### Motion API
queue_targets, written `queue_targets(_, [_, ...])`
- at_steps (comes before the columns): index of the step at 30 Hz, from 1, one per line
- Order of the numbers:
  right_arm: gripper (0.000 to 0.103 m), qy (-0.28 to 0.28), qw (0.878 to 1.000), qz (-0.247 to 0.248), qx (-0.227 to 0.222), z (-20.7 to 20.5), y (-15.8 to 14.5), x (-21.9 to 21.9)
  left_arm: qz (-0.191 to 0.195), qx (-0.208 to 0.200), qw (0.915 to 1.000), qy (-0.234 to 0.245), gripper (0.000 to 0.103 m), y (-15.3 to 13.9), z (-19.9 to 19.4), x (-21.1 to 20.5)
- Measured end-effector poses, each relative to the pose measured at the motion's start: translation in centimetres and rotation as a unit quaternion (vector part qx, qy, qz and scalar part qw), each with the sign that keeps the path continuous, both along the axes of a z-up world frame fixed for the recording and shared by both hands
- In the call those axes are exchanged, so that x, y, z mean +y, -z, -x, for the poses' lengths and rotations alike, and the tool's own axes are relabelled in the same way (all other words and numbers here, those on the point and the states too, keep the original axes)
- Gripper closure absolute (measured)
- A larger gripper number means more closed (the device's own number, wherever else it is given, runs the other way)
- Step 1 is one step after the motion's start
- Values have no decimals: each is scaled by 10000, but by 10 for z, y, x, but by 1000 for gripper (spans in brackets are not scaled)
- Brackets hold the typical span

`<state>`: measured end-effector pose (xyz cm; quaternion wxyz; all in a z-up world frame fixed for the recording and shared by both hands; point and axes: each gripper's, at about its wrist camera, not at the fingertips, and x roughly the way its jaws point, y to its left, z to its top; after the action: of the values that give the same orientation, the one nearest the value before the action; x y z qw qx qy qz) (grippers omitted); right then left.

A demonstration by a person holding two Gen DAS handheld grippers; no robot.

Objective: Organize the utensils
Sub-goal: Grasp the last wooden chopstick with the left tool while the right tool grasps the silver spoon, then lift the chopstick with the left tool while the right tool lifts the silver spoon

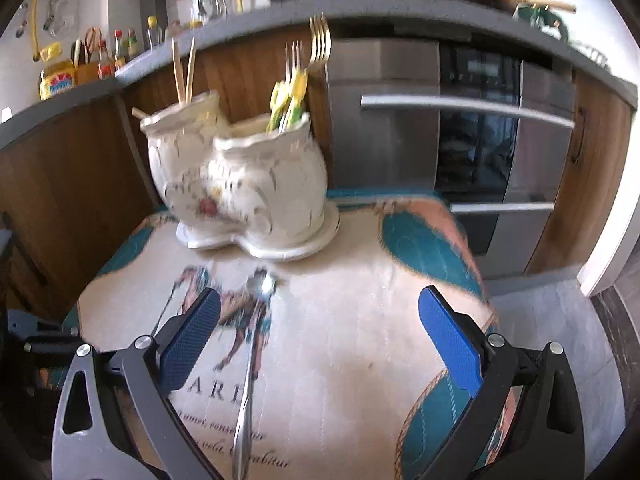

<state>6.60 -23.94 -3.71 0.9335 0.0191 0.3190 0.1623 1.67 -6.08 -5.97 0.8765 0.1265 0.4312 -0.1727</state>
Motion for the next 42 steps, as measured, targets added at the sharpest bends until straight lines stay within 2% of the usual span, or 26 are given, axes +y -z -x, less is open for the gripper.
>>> queue_targets(1, [8,-118,9997,-23,192,-1,3,2,21,-15,10000,-34,97,0,-1,2])
queue_targets(2, [17,-210,9992,-32,329,-2,5,4,95,-37,9999,-72,97,-2,-1,6])
queue_targets(5, [34,-516,9963,161,664,-2,13,19,195,-206,9994,-175,97,-6,0,14])
queue_targets(6, [41,-579,9955,246,705,-1,15,23,235,-266,9992,-202,97,-7,0,16])
queue_targets(8, [49,-750,9930,404,821,2,20,34,320,-329,9987,-229,97,-8,0,20])
queue_targets(10, [52,-906,9904,524,905,5,24,44,418,-343,9983,-215,97,-8,1,24])
queue_targets(12, [66,-932,9894,654,903,6,26,50,504,-379,9978,-195,97,-9,2,29])
queue_targets(14, [73,-877,9890,783,895,6,27,54,607,-417,9971,-168,97,-10,2,32])
queue_targets(23, [82,-700,9878,939,1024,-6,28,68,764,-347,9965,48,96,-6,3,34])
queue_targets(25, [87,-689,9879,884,1070,-9,28,66,788,-352,9962,95,96,-7,4,34])
queue_targets(27, [99,-632,9889,829,1057,-10,29,65,805,-360,9960,112,96,-7,4,35])
queue_targets(32, [100,-527,9921,581,977,-7,29,58,874,-371,9954,88,96,-7,5,41])
queue_targets(37, [100,-610,9965,263,510,6,11,51,995,-585,9933,45,96,-15,8,45])
queue_targets(42, [100,-684,9976,-139,-39,18,-13,39,1209,-1125,9863,32,96,-35,19,52])
